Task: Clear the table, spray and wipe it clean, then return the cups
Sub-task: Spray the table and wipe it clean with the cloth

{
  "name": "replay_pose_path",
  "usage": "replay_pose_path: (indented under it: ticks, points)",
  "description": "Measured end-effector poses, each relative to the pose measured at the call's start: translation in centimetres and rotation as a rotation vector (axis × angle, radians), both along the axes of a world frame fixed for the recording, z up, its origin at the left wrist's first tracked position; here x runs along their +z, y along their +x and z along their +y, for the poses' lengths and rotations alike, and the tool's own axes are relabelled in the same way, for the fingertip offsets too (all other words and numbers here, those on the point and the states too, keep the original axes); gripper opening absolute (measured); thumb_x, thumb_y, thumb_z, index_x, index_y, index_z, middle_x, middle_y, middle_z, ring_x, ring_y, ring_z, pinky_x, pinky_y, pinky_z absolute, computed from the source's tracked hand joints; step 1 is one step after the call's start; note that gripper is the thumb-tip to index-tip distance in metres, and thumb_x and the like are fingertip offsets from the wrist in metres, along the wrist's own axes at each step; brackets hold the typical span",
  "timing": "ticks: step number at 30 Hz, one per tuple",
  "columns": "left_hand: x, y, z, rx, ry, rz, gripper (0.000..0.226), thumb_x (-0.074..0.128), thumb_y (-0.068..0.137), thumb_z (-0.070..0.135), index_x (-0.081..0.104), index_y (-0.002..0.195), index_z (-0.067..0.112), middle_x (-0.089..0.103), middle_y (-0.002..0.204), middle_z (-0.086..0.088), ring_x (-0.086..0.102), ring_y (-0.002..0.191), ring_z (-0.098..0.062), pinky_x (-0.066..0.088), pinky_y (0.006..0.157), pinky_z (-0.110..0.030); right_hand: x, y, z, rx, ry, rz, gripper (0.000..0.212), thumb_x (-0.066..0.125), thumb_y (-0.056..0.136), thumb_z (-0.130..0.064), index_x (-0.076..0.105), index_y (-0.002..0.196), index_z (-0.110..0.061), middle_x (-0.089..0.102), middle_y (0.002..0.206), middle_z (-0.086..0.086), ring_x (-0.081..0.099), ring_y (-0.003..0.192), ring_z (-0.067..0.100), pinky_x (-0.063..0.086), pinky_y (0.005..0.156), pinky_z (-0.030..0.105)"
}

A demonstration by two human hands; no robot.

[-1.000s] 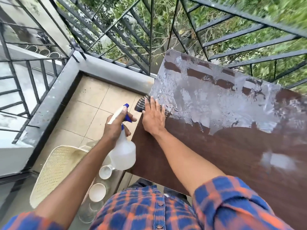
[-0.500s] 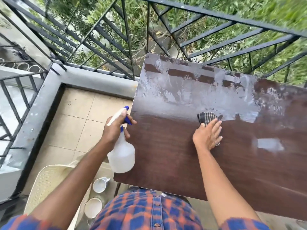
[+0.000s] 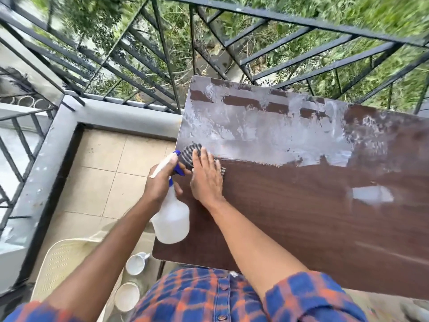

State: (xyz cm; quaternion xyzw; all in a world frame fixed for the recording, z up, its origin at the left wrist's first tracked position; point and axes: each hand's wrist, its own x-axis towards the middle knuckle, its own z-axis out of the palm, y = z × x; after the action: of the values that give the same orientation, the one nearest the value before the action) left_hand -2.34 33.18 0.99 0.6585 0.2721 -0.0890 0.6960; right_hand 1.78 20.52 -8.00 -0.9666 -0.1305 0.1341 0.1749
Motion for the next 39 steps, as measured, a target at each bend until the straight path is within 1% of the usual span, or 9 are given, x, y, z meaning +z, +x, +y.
replay_pose_path:
  ticks: [4, 11, 15, 18, 22, 30, 33, 36, 39]
  points:
    - [-0.1, 0.2, -0.6, -0.022, 0.019, 0.039, 0.044, 0.048, 0.106, 0.04, 0.065, 0.093, 0.002, 0.076, 0.095, -0.017, 0.05, 0.042, -0.029, 0.046, 0.053, -0.033, -0.8, 1.4, -7.1, -0.116, -0.021, -0.069, 0.067, 0.045, 0.097, -0.008, 0.022, 0.16, -0.014, 0.019, 0.168, 0.006, 0.019, 0.154, 0.024, 0.006, 0.126, 0.043]
    - [0.0, 1.5, -3.0, -0.069, 0.0, 0.019, 0.046, 0.051, 0.097, 0.048, 0.065, 0.09, 0.004, 0.075, 0.094, -0.019, 0.056, 0.047, -0.028, 0.046, 0.046, -0.03, -0.8, 3.4, -25.0, -0.5, 0.007, -0.027, 0.06, 0.048, 0.103, -0.023, 0.029, 0.158, -0.009, 0.025, 0.166, 0.01, 0.023, 0.151, 0.031, 0.019, 0.124, 0.045]
    - [-0.3, 2.3, -5.8, -0.069, 0.016, 0.013, 0.042, 0.049, 0.105, 0.04, 0.065, 0.092, 0.003, 0.074, 0.096, -0.022, 0.056, 0.046, -0.025, 0.046, 0.044, -0.028, -1.2, 3.3, -23.1, -0.358, -0.079, -0.087, 0.059, 0.046, 0.104, -0.031, 0.027, 0.16, -0.025, 0.017, 0.167, 0.016, 0.017, 0.153, 0.034, 0.015, 0.123, 0.045]
    - [-0.4, 3.0, -9.0, -0.074, 0.039, 0.019, 0.042, 0.046, 0.107, 0.035, 0.065, 0.091, 0.001, 0.074, 0.092, -0.019, 0.061, 0.057, -0.026, 0.046, 0.044, -0.03, -1.9, 3.0, -20.6, -0.189, -0.099, -0.142, 0.057, 0.043, 0.101, -0.031, 0.034, 0.157, -0.025, 0.021, 0.166, 0.014, 0.023, 0.152, 0.034, 0.026, 0.119, 0.048]
    - [-0.4, 4.2, -14.6, -0.086, 0.059, 0.018, 0.044, 0.046, 0.107, 0.033, 0.065, 0.09, -0.003, 0.073, 0.089, -0.021, 0.066, 0.065, -0.022, 0.047, 0.042, -0.031, -2.5, 3.6, -24.4, -0.044, -0.06, -0.145, 0.056, 0.042, 0.103, -0.026, 0.031, 0.158, -0.026, 0.022, 0.167, 0.007, 0.022, 0.152, 0.029, 0.025, 0.121, 0.047]
    - [0.2, 6.6, -25.8, -0.078, 0.006, -0.012, 0.044, 0.056, 0.101, 0.038, 0.066, 0.098, -0.005, 0.066, 0.097, -0.025, 0.07, 0.091, -0.026, 0.044, 0.039, -0.03, -2.0, 5.4, -45.7, -0.569, -0.061, -0.099, 0.051, 0.046, 0.103, -0.02, 0.041, 0.154, -0.024, 0.022, 0.167, 0.008, 0.023, 0.152, 0.03, 0.022, 0.122, 0.05]
    - [0.6, 7.2, -30.1, -0.086, 0.002, -0.023, 0.036, 0.057, 0.099, 0.039, 0.067, 0.091, 0.006, 0.069, 0.088, -0.012, 0.07, 0.091, -0.027, 0.044, 0.039, -0.031, -2.1, 6.4, -47.3, -0.663, -0.081, -0.068, 0.053, 0.048, 0.102, -0.024, 0.039, 0.155, -0.023, 0.021, 0.167, 0.009, 0.023, 0.152, 0.032, 0.022, 0.121, 0.051]
    - [0.8, 7.4, -33.8, -0.122, 0.031, -0.007, 0.032, 0.051, 0.106, 0.031, 0.068, 0.09, 0.01, 0.071, 0.082, -0.008, 0.069, 0.086, -0.024, 0.044, 0.04, -0.031, -1.8, 6.3, -44.2, -0.522, -0.073, -0.09, 0.057, 0.048, 0.101, -0.034, 0.036, 0.156, -0.024, 0.022, 0.167, 0.01, 0.024, 0.151, 0.034, 0.023, 0.12, 0.052]
    - [0.4, 7.7, -37.2, -0.152, 0.052, -0.005, 0.039, 0.048, 0.107, 0.027, 0.066, 0.094, -0.005, 0.067, 0.093, -0.024, 0.071, 0.087, -0.023, 0.044, 0.039, -0.03, -1.8, 5.9, -42.2, -0.243, 0.017, -0.088, 0.058, 0.049, 0.101, -0.029, 0.033, 0.157, -0.025, 0.018, 0.168, 0.008, 0.018, 0.154, 0.031, 0.017, 0.124, 0.049]
